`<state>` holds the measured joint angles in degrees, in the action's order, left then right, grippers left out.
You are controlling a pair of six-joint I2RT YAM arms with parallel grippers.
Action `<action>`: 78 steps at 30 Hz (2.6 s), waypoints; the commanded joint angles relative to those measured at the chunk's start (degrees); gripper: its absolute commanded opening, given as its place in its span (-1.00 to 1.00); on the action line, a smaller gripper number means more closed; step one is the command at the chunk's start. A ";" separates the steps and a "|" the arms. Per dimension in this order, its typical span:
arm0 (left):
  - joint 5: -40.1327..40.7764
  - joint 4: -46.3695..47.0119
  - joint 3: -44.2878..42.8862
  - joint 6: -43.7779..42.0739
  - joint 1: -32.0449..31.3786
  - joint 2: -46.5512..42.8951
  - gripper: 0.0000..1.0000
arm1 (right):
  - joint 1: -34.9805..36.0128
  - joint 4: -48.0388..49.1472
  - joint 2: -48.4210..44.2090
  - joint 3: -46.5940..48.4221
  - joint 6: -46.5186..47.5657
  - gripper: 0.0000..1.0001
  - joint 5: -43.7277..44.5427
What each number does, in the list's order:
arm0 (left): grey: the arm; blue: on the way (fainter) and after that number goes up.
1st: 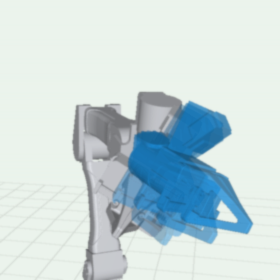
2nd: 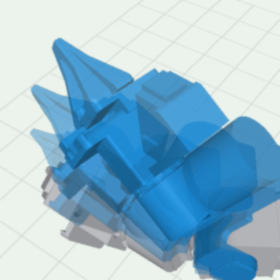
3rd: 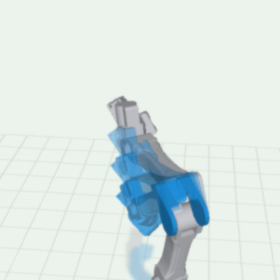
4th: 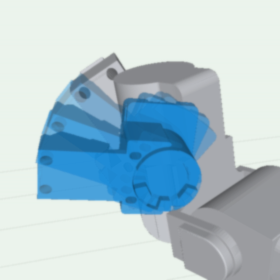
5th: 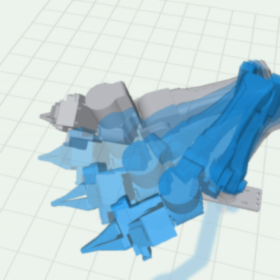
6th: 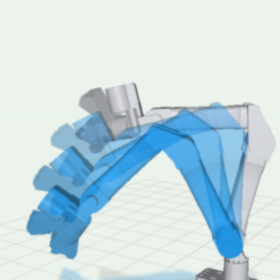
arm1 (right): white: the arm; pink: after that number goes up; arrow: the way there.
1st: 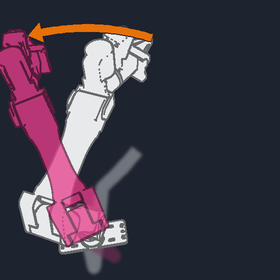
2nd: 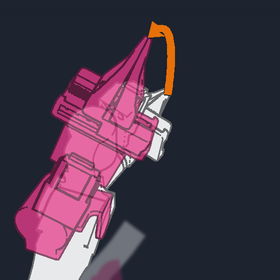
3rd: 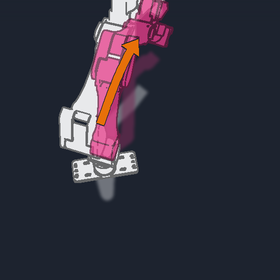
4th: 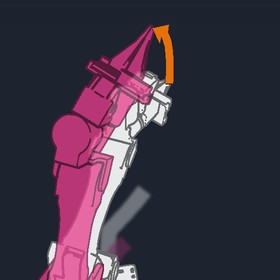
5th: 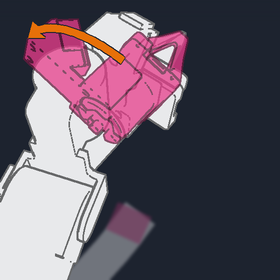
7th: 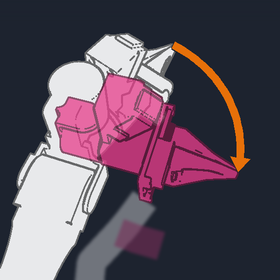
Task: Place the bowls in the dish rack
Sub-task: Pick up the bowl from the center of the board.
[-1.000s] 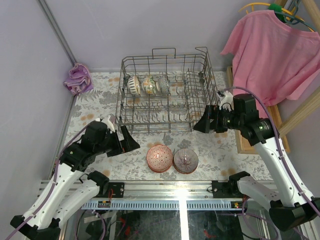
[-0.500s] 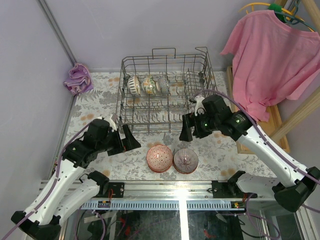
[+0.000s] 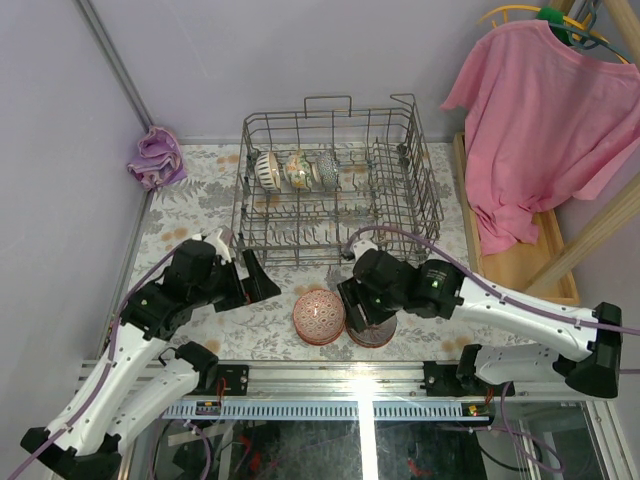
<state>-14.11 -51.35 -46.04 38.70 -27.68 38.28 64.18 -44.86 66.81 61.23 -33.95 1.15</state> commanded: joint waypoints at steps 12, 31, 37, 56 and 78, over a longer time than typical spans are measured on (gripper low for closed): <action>-4.28 1.32 2.06 -0.64 -0.18 -4.04 0.99 | 11.48 -3.04 7.68 1.90 -8.02 0.15 12.33; -6.38 2.13 4.93 -1.08 -0.20 -3.90 0.99 | 12.02 -5.40 17.40 16.73 -6.08 0.11 20.61; -6.56 2.15 5.91 -0.66 -0.18 -4.84 0.99 | 12.02 -9.26 18.44 17.36 -7.60 -0.01 22.41; -7.13 3.08 6.21 -0.64 -0.18 -4.29 0.99 | 12.02 1.98 9.18 -1.74 -4.77 -0.16 8.92; -7.02 5.25 6.39 -0.65 -0.35 -1.45 0.99 | 12.02 -3.48 11.93 9.03 -4.94 -0.14 20.05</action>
<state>-14.63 -50.41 -39.70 38.79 -27.73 36.42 75.77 -45.45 78.85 63.20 -38.81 14.13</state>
